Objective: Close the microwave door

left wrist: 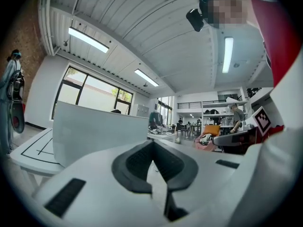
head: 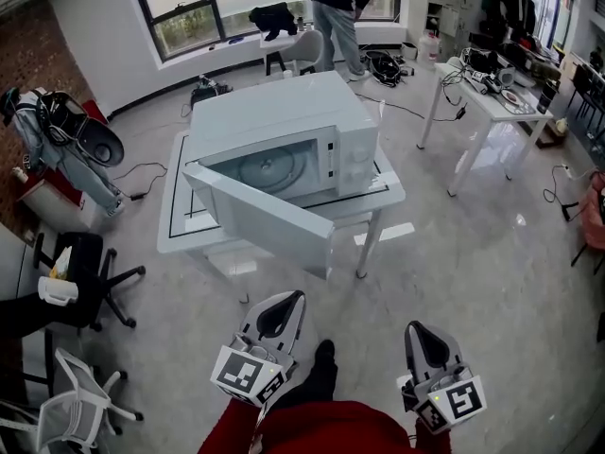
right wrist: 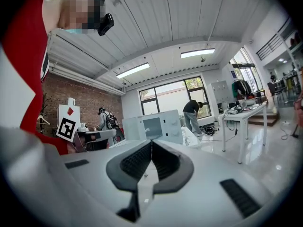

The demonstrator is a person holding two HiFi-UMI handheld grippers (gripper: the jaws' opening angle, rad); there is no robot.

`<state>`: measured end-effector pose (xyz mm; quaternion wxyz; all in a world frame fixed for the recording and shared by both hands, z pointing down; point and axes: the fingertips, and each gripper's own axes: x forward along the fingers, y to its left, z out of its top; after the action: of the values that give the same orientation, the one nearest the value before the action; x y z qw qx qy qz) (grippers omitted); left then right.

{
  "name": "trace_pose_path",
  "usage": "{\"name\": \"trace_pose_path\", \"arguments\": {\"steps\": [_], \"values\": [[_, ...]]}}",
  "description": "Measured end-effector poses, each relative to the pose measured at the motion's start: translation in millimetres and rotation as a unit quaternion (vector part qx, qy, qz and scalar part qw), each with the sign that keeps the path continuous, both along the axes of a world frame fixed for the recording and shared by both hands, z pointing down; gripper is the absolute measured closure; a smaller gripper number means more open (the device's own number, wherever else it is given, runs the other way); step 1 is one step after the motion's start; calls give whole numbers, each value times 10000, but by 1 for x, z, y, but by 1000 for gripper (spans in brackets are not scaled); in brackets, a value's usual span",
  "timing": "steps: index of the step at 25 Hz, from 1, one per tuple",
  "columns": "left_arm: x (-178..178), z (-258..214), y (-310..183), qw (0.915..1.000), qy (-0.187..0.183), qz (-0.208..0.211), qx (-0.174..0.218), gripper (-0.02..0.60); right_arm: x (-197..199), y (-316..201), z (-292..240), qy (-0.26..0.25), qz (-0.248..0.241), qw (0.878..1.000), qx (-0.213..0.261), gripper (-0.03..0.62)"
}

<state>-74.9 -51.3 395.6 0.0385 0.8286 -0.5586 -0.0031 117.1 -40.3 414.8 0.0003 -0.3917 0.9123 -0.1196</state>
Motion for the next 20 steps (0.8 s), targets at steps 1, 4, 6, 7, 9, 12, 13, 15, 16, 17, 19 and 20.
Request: {"name": "trace_pose_path", "arguments": {"steps": [1, 4, 6, 7, 9, 12, 13, 15, 16, 17, 19, 20], "values": [[-4, -2, -8, 10000, 10, -32, 8, 572, -3, -8, -1, 2, 2, 10000, -16, 580], [-18, -6, -27, 9999, 77, -102, 2, 572, -18, -29, -6, -41, -40, 10000, -26, 580], [-26, -7, -37, 9998, 152, -114, 6, 572, -30, -41, -13, -160, -95, 9998, -8, 580], [-30, -7, -41, 9997, 205, -116, 20, 572, -35, -47, -14, -182, -115, 9998, -9, 580], [-36, -9, -49, 9994, 313, -109, 46, 572, -42, -57, -17, -214, -143, 9997, -25, 580], [-43, -8, -57, 9992, 379, -73, 43, 572, -49, -69, -17, -195, -143, 9997, -66, 580], [-45, -7, -60, 9993, 373, -74, 36, 572, -52, -72, -17, -212, -148, 9996, -69, 580], [-49, -6, -63, 9995, 288, -107, 4, 572, -57, -78, -19, -261, -165, 9995, -69, 580], [-50, -5, -65, 9997, 211, -132, -32, 572, -58, -81, -19, -263, -172, 9995, -79, 580], [-51, -4, -67, 9998, 118, -159, -82, 572, -60, -83, -18, -258, -180, 9995, -94, 580], [-52, -3, -71, 9997, -53, -206, -119, 572, -64, -87, -16, -235, -204, 9994, -119, 580], [-53, -3, -73, 9997, -107, -213, -108, 571, -66, -88, -16, -234, -219, 9994, -129, 580]]}}
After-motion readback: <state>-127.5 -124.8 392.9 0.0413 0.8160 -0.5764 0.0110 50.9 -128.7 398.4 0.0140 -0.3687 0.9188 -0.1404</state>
